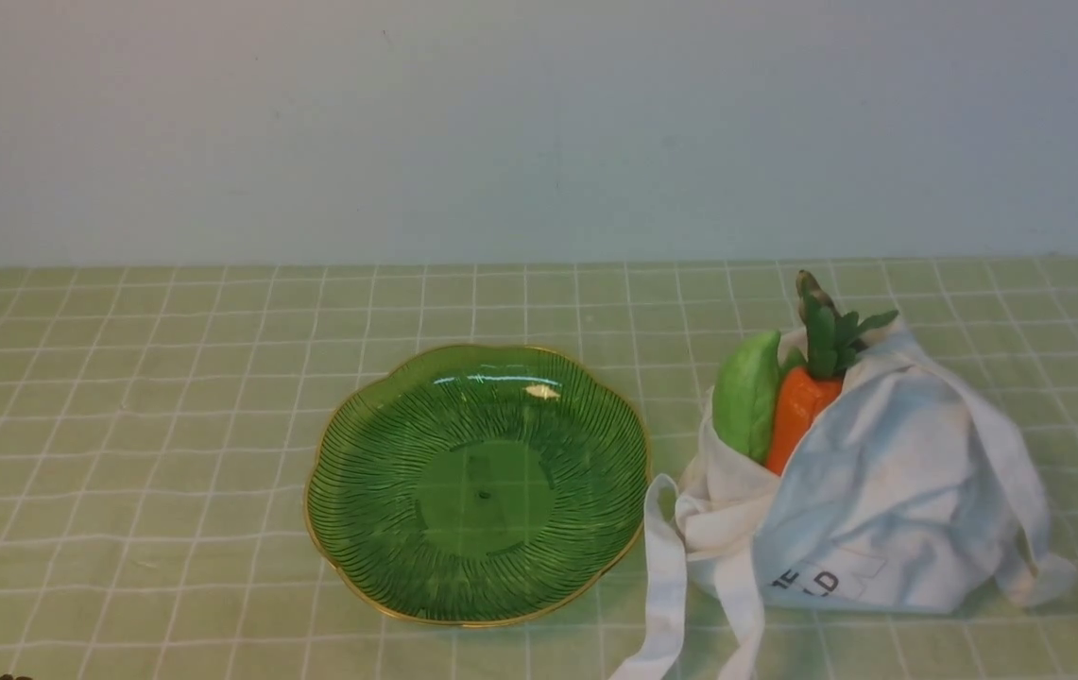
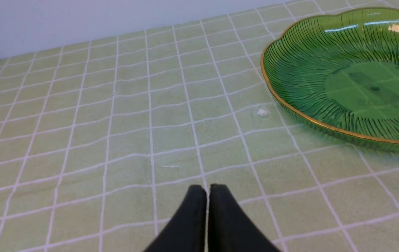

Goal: Take vegetables from bag on green coffee tablecloth place on plate.
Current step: 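Reach into the white cloth bag and grasp a vegetable inside with the right gripper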

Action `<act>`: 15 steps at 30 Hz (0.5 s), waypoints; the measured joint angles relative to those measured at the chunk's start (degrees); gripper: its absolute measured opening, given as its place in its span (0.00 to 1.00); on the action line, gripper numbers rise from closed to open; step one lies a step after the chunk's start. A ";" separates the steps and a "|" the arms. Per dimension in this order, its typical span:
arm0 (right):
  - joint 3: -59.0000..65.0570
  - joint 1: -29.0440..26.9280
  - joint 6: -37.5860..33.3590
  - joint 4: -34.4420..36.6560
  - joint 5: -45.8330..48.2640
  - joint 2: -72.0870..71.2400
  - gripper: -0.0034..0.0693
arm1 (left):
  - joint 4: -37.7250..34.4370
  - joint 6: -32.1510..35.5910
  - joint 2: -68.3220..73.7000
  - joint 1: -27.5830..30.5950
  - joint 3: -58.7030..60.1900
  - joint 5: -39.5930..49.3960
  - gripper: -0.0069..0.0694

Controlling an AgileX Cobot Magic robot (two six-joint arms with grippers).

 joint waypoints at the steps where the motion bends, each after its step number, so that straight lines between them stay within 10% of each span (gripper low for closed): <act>1: -3.59 0.28 -1.13 -1.68 1.48 0.98 0.03 | 0.00 0.00 0.00 0.00 0.00 0.00 0.08; 15: -50.14 0.84 -25.31 -9.49 48.24 50.17 0.03 | 0.00 0.00 0.00 0.00 0.00 0.00 0.08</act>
